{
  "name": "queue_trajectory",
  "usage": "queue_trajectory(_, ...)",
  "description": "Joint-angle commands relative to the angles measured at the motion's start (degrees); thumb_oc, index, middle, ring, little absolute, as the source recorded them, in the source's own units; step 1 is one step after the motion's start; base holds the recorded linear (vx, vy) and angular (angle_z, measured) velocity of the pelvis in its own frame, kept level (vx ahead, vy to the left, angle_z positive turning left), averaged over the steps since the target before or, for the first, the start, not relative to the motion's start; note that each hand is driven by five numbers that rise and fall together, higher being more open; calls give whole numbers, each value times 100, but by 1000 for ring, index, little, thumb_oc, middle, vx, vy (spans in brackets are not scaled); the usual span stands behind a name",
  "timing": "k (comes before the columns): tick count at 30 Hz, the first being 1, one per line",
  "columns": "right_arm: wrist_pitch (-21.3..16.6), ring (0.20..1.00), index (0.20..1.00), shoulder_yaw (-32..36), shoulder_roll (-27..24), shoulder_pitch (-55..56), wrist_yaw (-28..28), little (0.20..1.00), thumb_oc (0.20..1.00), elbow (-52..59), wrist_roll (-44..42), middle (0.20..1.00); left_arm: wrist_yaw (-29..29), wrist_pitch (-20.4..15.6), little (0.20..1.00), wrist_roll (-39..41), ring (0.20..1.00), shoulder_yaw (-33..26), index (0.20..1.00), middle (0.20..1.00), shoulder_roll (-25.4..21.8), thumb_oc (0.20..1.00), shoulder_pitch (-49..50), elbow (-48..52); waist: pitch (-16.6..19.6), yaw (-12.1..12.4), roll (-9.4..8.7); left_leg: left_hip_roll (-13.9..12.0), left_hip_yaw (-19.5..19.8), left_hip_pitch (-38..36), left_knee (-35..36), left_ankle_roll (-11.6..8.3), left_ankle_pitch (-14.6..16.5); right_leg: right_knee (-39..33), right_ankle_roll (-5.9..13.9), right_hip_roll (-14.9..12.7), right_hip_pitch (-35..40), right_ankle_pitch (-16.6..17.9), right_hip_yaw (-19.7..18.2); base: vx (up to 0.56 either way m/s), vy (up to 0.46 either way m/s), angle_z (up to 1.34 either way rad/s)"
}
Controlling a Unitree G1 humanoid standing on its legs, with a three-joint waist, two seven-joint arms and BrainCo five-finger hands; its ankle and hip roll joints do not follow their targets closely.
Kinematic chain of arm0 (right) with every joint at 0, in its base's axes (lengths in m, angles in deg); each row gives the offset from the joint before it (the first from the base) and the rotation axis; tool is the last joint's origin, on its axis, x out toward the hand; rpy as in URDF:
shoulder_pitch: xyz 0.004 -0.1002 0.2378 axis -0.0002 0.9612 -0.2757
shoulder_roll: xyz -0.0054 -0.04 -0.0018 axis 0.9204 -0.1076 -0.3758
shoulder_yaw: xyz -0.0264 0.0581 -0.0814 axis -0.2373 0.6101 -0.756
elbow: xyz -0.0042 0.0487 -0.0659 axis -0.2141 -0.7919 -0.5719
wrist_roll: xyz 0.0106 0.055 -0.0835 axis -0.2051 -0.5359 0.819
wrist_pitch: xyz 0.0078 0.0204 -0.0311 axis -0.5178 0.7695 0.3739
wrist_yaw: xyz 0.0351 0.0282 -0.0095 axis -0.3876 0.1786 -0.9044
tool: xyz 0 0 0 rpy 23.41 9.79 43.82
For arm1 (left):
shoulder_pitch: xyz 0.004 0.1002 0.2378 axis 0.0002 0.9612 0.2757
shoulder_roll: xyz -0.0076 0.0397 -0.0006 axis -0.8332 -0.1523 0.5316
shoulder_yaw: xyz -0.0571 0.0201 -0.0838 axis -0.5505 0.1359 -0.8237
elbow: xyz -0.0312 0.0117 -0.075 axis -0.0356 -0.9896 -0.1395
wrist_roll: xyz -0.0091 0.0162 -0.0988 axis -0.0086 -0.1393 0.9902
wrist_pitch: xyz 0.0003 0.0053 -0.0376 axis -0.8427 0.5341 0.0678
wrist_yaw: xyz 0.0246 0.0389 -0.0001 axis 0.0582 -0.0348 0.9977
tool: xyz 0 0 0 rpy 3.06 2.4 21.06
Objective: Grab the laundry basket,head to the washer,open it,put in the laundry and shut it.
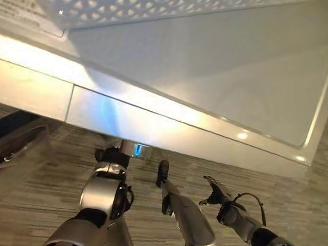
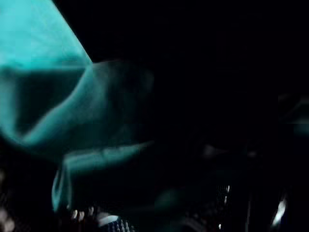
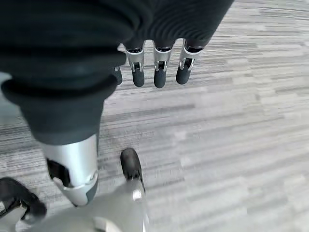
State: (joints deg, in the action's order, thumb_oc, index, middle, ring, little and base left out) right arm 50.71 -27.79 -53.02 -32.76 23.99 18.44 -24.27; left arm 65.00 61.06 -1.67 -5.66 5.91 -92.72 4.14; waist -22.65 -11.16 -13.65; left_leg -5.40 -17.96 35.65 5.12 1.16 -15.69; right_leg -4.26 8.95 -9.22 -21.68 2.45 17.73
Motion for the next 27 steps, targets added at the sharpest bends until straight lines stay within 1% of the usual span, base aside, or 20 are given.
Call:
queue_trajectory(1,98,1000,1000,43,-224,282,-9,1000,1000,119,-263,1000,-208,-521,200,411,200,-356,200,200,-283,200,-1316,-45,192,-46,116,-105,-190,-453,-29,-663,1091,-53,404,84,262,138,-178,14,88,-5)
queue_trajectory(3,59,1000,1000,99,-354,265,-5,1000,1000,366,-252,1000,-249,-881,200,816,200,-535,200,200,-782,200,-2194,139,280,-183,75,-87,-283,-426,-15,-660,1152,-66,510,62,165,264,-308,26,85,-20)
queue_trajectory(4,57,1000,1000,119,-418,296,5,1000,1000,412,-235,1000,-258,-1023,200,914,200,-499,200,200,-861,200,-2387,376,319,-214,81,-83,-291,-428,-12,-657,1171,-72,535,57,144,291,-337,40,41,-42)
queue_trajectory(7,90,1000,1000,203,-480,411,-71,1000,1000,591,-238,1000,-305,-1538,200,1183,200,-499,200,200,-791,200,-2457,1190,360,-232,127,-55,-332,-404,-12,-637,1214,-74,589,19,76,355,-419,34,13,-40)
queue_trajectory(8,99,1000,1000,211,-487,431,-79,1000,1000,610,-234,1000,-296,-1555,467,1180,467,-490,467,467,-769,467,-2413,1239,371,-225,130,-55,-334,-402,-12,-636,1216,-74,589,19,74,356,-422,27,21,-24)
queue_trajectory(9,101,1000,1000,291,-529,527,-121,1000,1000,757,-291,1000,-207,-1229,1000,1005,1000,-266,1000,1000,-780,1000,-2223,1114,401,-208,209,-27,-342,-421,-12,-618,1233,-74,597,-6,80,376,-450,19,20,-14)
queue_trajectory(10,108,1000,1000,294,-524,558,-129,1000,1000,785,-295,1000,-188,-1195,1000,986,1000,-258,1000,1000,-783,1000,-2220,1109,415,-197,194,-26,-345,-424,-12,-617,1236,-74,597,-8,80,378,-454,37,54,-7)
queue_trajectory(12,-9,1000,1000,437,-748,628,-299,1000,1000,992,-465,1000,-609,-16,1000,438,1000,485,1000,1000,-1449,1000,-2185,-173,435,-156,316,19,-381,-493,-12,-597,1240,-74,591,-27,120,387,-498,18,81,5)
queue_trajectory(13,-39,1000,1000,500,-841,655,-344,1000,1000,1008,-484,1000,-822,337,1000,50,1000,792,1000,1000,-1802,1000,-2212,-644,445,-141,380,30,-388,-523,-12,-599,1250,-74,594,-29,135,399,-504,-3,57,7)
queue_trajectory(14,-39,1000,1000,496,-833,645,-348,1000,1000,1017,-484,1000,-873,350,1000,62,1000,796,1000,1000,-1830,1000,-2262,-712,434,-146,363,31,-395,-518,-12,-596,1229,-74,592,-31,128,410,-505,2,75,4)
queue_trajectory(15,-124,1000,1000,598,-1038,622,-469,1000,1000,1043,-581,1000,-1357,1117,1000,-1378,1000,1619,1000,1000,-2537,1000,-2368,-1667,432,-116,481,44,-417,-558,-14,-594,1212,-74,588,-32,144,408,-492,-15,62,2)
queue_trajectory(17,-180,1000,1000,681,-1217,512,-563,1000,1000,1039,-641,1000,-1755,1532,1000,-2668,1000,2309,1000,1000,-2953,1000,-2491,-2254,424,-101,529,54,-426,-568,-12,-591,1167,-74,582,-32,128,417,-483,-13,45,-8)
queue_trajectory(18,-213,1000,1000,699,-1252,451,-619,1000,1000,1027,-699,1000,-1865,1640,1000,-3258,1000,2598,1000,1000,-3057,1000,-2580,-2434,421,-103,539,52,-413,-564,-12,-591,1155,-74,579,-27,125,430,-477,-7,9,-10)
queue_trajectory(19,-216,1000,1000,700,-1237,438,-623,1000,1000,1023,-705,1000,-1876,1640,1000,-3288,1000,2609,1000,1000,-3059,1000,-2612,-2458,413,-102,526,53,-410,-561,-12,-591,1154,-74,578,-27,123,430,-474,-13,-7,-9)
queue_trajectory(20,-275,1000,1000,678,-1324,391,-738,1000,1000,1056,-712,1000,-2060,1788,1000,-4413,1000,3275,1000,1000,-3048,1000,-2757,-2564,409,-119,519,34,-409,-557,-12,-594,1134,-74,570,-26,105,441,-460,-12,-18,-6)
queue_trajectory(21,-293,1000,1000,658,-1362,385,-768,1000,1000,1085,-706,1000,-2141,1805,1000,-4608,1000,3412,1000,1000,-2949,1000,-2766,-2530,404,-135,515,23,-415,-553,-12,-596,1127,-74,568,-24,103,432,-452,-13,-26,-4)
queue_trajectory(23,-325,1000,1000,623,-1387,406,-792,1000,1000,1084,-711,1000,-2239,1638,1000,-4625,1000,3614,1000,1000,-2726,1000,-2893,-2151,395,-147,520,16,-400,-539,-12,-596,1122,-74,564,-21,84,428,-454,2,-29,3)
queue_trajectory(25,-340,1000,1000,662,-1375,479,-798,1000,1000,1105,-757,1000,-2435,1421,1000,-4176,1000,3693,1000,1000,-2541,1000,-2876,-1623,396,-138,543,21,-378,-511,-12,-593,1123,-74,565,-23,67,409,-430,6,-23,9)
queue_trajectory(26,-340,1000,1000,668,-1373,491,-799,1000,1000,1109,-757,1000,-2434,1428,1000,-4159,1000,3701,1000,1000,-2543,1000,-2862,-1602,405,-135,545,20,-374,-505,-12,-592,1123,-74,565,-21,64,409,-426,3,-39,15)
queue_trajectory(27,-378,1000,1000,704,-1341,641,-822,1000,1000,1171,-770,1000,-2400,1053,1000,-3751,1000,3866,1000,1000,-2488,1000,-2752,-745,409,-120,579,26,-342,-474,-12,-590,1125,-74,575,-31,53,403,-402,3,-28,25)
